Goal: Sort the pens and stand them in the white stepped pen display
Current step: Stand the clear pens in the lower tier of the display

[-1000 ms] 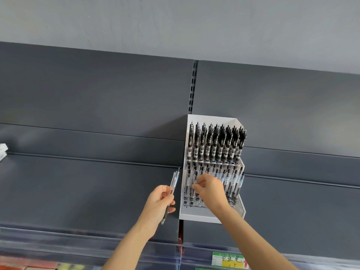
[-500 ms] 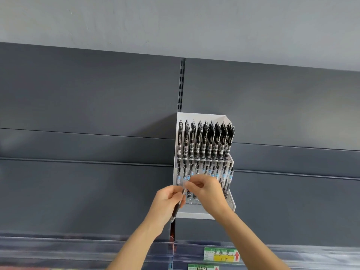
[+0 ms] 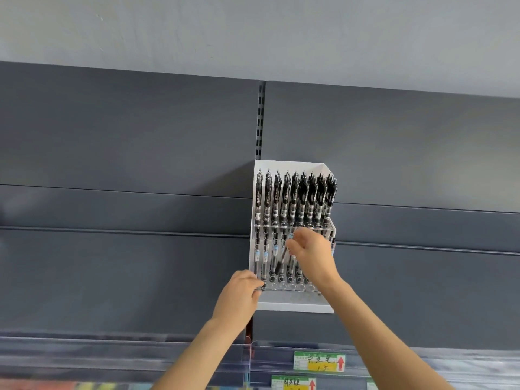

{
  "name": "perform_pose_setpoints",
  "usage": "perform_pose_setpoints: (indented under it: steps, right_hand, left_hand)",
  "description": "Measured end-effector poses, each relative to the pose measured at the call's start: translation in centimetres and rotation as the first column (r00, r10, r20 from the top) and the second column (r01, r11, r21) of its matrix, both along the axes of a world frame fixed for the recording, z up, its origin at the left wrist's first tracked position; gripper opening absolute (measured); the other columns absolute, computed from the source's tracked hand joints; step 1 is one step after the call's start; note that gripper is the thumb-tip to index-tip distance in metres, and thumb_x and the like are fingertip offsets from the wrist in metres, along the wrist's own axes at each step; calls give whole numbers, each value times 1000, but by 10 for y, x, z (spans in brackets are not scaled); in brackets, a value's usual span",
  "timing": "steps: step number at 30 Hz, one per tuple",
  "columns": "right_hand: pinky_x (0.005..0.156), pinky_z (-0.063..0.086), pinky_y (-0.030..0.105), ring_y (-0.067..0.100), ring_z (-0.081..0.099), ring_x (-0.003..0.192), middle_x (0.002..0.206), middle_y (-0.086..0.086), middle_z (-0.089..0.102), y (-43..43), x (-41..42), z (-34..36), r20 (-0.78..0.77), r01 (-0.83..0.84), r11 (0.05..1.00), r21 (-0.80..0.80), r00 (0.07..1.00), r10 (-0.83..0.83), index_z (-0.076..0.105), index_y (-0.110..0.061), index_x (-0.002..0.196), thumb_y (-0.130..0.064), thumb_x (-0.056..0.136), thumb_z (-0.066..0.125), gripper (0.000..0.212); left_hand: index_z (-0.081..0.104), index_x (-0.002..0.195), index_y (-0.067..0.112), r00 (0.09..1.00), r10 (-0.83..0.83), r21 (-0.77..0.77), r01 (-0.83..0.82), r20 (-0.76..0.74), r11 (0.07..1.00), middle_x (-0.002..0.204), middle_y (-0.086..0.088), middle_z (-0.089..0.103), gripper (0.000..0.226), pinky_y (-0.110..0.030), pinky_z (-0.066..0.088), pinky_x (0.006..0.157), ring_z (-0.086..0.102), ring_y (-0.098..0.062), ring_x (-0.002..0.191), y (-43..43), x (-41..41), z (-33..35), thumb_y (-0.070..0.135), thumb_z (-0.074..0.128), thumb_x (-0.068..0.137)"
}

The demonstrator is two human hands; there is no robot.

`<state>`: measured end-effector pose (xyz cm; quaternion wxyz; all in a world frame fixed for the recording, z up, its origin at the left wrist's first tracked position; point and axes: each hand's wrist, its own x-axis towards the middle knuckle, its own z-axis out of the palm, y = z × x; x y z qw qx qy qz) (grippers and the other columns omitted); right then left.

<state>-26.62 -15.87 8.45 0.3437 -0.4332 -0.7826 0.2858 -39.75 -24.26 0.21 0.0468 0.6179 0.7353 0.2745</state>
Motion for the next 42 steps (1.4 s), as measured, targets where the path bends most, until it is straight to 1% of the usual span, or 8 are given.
perform_pose_setpoints:
  steps: [5,14,18,23,28,30,33,42]
  right_hand:
    - [79,52,30,23,63,88,100,12,68,-4,-14,-23,219,-57,998,-19,974,60,59,-3,108,-18,95,50,21]
    - [81,53,32,25,65,89,97,13,69,-7,-18,-32,213,4,1000,-18,977,0,61,-2,106,-18,95,50,22]
    - [71,51,33,22,57,66,71,8,63,-10,-9,-37,235,6,998,-58,972,8,61,-8,76,-13,92,51,19]
    - [80,52,32,25,65,86,95,12,71,-14,32,-48,205,69,993,-98,978,-48,67,-4,101,-12,92,51,21]
    - [62,46,33,24,58,67,78,10,65,-16,96,-55,254,147,988,-51,958,-130,61,-10,87,-13,93,45,18]
    - [81,48,34,24,60,100,108,8,66,-13,129,-60,384,166,986,-8,911,-150,57,-10,118,-19,95,44,28]
    - [105,36,32,21,34,134,144,0,43,-7,186,-66,564,153,988,20,814,-138,32,-15,144,-31,98,42,49]
    - [114,28,36,20,26,140,151,-1,32,-1,373,-75,606,291,956,-37,768,-210,24,-17,147,-38,98,40,56]
  left_hand:
    - [61,123,18,999,9,17,-8,-34,1000,124,6,56,32,-13,34,97,43,-4,120,2,-1,0,14,43,97]
    - [60,124,19,999,7,19,-7,-34,1000,124,6,56,32,-11,34,97,46,-4,118,2,-2,-2,15,43,97]
    - [60,125,17,1000,15,17,-14,-20,1000,124,5,56,33,-14,38,96,45,-5,120,-1,0,-3,13,42,97]
    - [52,131,16,999,33,-39,-34,-21,999,132,6,48,37,-17,39,98,40,-5,126,-8,9,-4,14,41,96]
    - [47,133,13,993,91,-137,-101,-78,985,134,1,45,38,-25,43,94,38,-13,128,-4,39,14,22,43,97]
    - [43,137,14,993,59,-121,-72,-105,990,135,1,44,41,-25,40,99,38,-14,128,1,67,22,25,43,97]
    - [42,137,16,989,-25,-110,9,-142,994,135,1,46,42,-25,36,103,39,-14,127,13,118,27,26,44,97]
    - [40,137,12,971,-194,-287,148,-137,946,142,-1,41,44,-29,32,108,33,-17,134,41,290,12,29,41,97]
